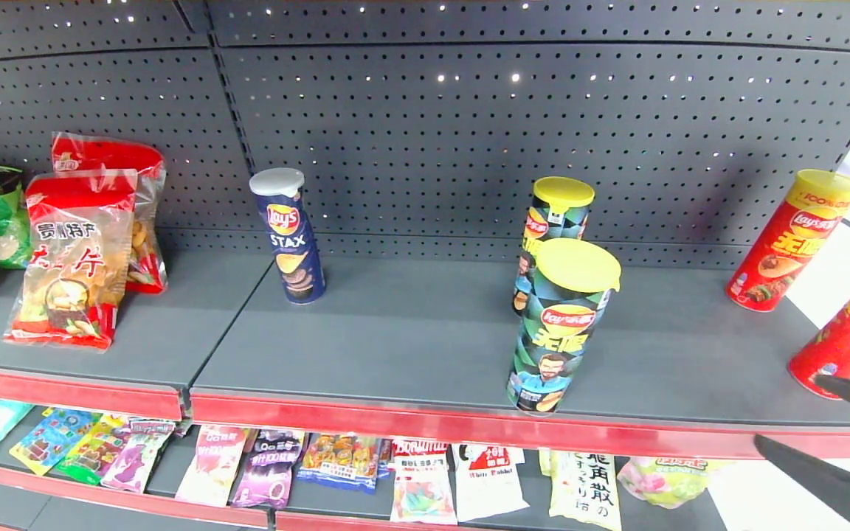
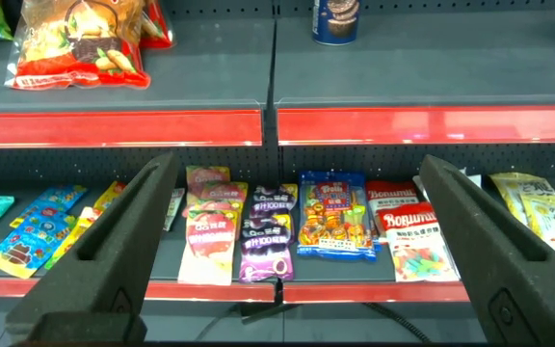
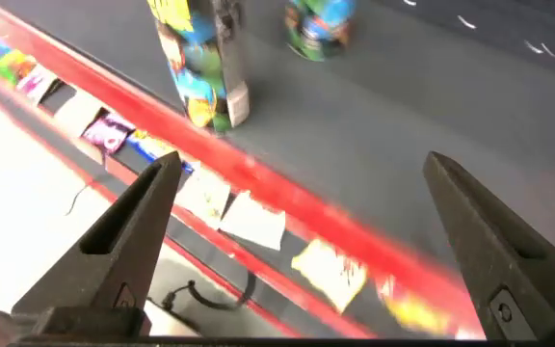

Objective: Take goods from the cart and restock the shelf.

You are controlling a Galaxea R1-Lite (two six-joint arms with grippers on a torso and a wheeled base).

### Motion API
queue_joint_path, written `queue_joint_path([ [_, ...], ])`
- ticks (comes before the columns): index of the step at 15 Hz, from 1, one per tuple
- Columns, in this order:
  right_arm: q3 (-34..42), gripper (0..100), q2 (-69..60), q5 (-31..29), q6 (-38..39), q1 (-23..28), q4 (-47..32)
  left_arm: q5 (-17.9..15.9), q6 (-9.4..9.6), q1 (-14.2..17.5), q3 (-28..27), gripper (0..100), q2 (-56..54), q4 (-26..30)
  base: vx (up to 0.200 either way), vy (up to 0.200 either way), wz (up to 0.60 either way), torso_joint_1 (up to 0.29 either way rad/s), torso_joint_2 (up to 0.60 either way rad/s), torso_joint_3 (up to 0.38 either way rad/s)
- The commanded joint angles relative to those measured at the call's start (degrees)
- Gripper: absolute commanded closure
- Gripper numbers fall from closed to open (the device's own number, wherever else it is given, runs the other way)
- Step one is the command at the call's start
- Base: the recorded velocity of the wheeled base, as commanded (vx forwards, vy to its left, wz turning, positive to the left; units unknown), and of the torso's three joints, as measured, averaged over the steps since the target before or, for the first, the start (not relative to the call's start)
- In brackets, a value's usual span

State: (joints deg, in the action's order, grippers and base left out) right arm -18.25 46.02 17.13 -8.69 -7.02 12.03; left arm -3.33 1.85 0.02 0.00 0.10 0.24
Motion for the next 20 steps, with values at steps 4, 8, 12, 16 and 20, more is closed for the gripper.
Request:
queue_joint_path([
  [4,-1.35,0,-31.43,-10.27,2.98,11.86,-21.88,-0.01,-0.01,0.06,0.0,0,0.08,0.02,0.0,0.0,0.0,0.0,0.0,0.0],
  [8,3.48,0,-38.02,-11.94,4.65,11.68,-22.32,-0.01,-0.01,-0.02,0.0,0,0.08,0.02,0.0,0.0,0.0,0.0,0.0,0.0],
  [12,8.67,0,-40.48,-13.0,4.3,11.86,-20.21,-0.01,-0.01,-0.02,0.0,0,0.08,0.02,0.0,0.0,0.0,0.0,0.0,0.0],
  [16,15.96,0,-40.48,-13.44,4.39,11.77,-14.05,-0.01,-0.01,0.06,0.0,0,0.08,0.02,0.0,0.0,0.0,0.0,0.0,0.0],
  [20,18.25,0,-40.92,-14.32,7.46,10.45,-12.12,-0.01,0.08,0.06,0.0,0,0.08,0.02,0.0,0.0,0.0,0.0,0.0,0.0],
])
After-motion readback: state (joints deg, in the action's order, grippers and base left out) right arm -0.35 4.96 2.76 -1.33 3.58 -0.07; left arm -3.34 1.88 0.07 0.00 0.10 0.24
